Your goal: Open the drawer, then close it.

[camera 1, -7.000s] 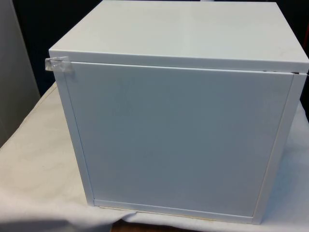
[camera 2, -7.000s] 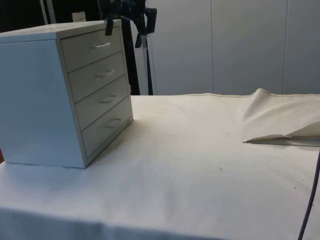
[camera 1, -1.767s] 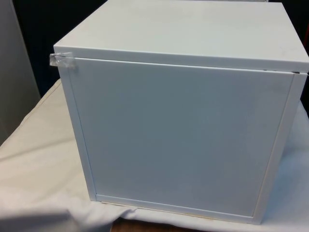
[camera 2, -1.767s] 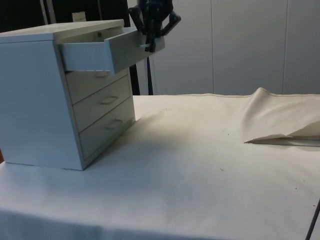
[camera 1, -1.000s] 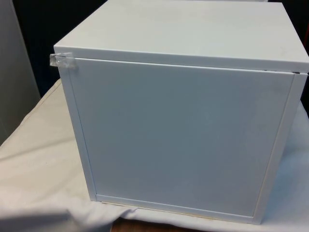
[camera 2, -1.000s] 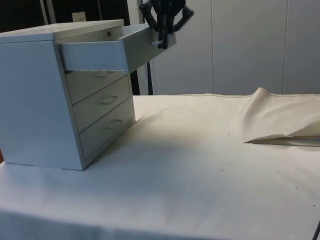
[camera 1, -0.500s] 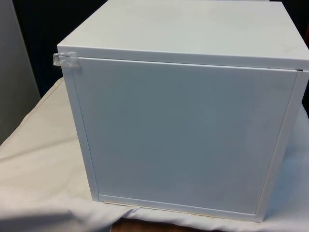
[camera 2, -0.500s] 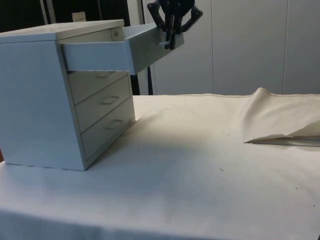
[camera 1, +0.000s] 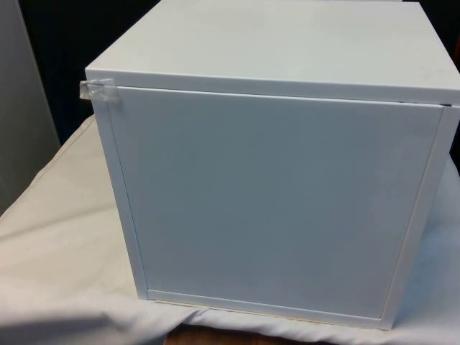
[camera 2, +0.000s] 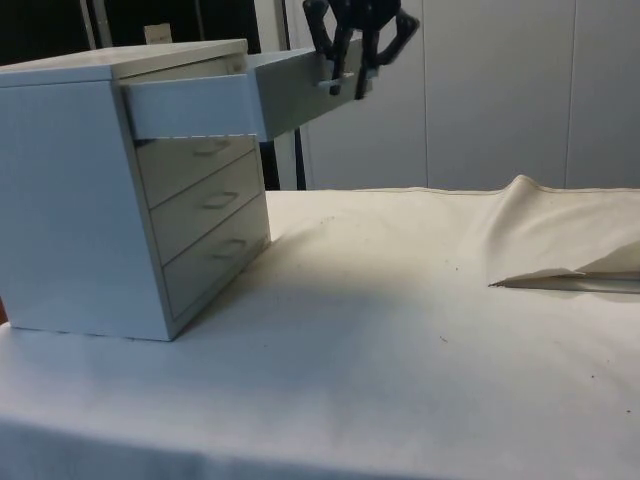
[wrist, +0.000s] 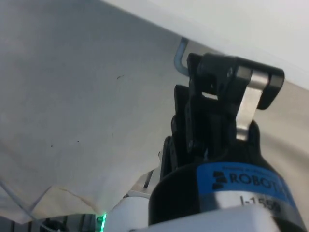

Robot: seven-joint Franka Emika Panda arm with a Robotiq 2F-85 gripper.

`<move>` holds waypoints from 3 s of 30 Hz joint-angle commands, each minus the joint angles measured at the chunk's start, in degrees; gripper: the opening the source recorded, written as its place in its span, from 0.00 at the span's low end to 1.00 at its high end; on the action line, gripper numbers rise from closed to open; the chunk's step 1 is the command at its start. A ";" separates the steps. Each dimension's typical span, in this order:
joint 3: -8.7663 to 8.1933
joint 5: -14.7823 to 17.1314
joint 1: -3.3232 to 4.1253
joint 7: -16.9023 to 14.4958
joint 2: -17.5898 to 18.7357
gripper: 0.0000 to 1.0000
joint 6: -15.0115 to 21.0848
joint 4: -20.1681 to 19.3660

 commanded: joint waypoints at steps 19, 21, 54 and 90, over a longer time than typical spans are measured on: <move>-0.06 0.23 0.06 -0.11 -0.57 1.00 0.34 -0.40; -0.11 0.23 0.06 -0.11 -0.52 1.00 0.34 -0.46; 2.92 1.32 1.20 3.21 0.00 1.00 2.75 -6.53; 5.44 1.43 1.43 5.67 3.90 0.00 5.56 -6.19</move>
